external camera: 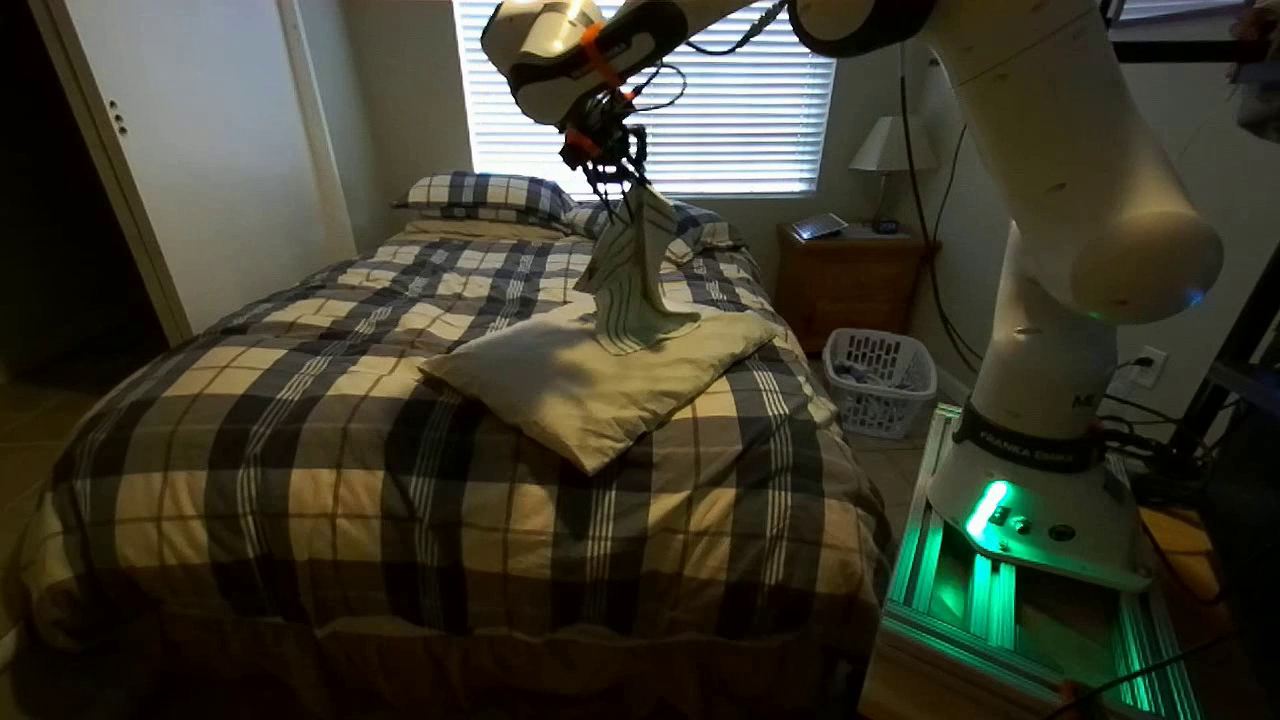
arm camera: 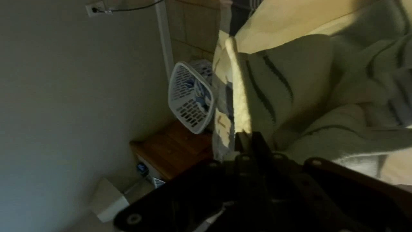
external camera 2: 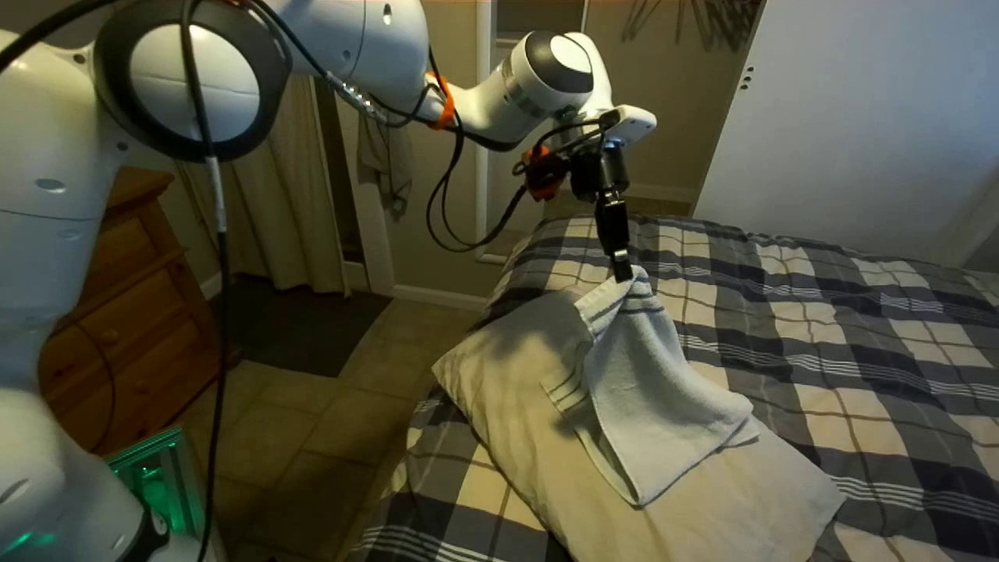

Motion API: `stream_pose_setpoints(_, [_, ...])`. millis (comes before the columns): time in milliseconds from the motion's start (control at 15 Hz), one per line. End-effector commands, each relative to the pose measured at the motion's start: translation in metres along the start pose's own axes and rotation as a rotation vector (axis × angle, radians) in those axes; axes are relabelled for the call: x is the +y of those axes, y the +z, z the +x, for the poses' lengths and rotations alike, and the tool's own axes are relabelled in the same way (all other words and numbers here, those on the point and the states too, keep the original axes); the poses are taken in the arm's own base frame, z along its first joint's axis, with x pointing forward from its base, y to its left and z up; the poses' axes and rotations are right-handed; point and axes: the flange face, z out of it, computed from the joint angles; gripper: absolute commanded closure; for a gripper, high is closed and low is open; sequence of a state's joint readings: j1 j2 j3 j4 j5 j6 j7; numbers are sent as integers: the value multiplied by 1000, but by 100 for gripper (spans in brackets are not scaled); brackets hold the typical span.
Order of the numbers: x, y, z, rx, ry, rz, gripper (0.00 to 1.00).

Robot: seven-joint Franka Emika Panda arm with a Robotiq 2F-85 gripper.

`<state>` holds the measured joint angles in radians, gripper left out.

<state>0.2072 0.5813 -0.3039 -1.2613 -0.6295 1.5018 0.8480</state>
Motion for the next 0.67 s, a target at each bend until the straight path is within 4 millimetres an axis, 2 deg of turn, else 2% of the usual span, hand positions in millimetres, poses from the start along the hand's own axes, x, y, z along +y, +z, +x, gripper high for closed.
stream_pose_setpoints(0, [27,44,16,24,92,-87,96])
stream_pose_setpoints(200, [25,86,37,95,109,-79,96])
stream_pose_setpoints(400, [45,135,60,135,194,-100,96])
stream_pose_setpoints(600, [65,173,79,135,277,-125,96])
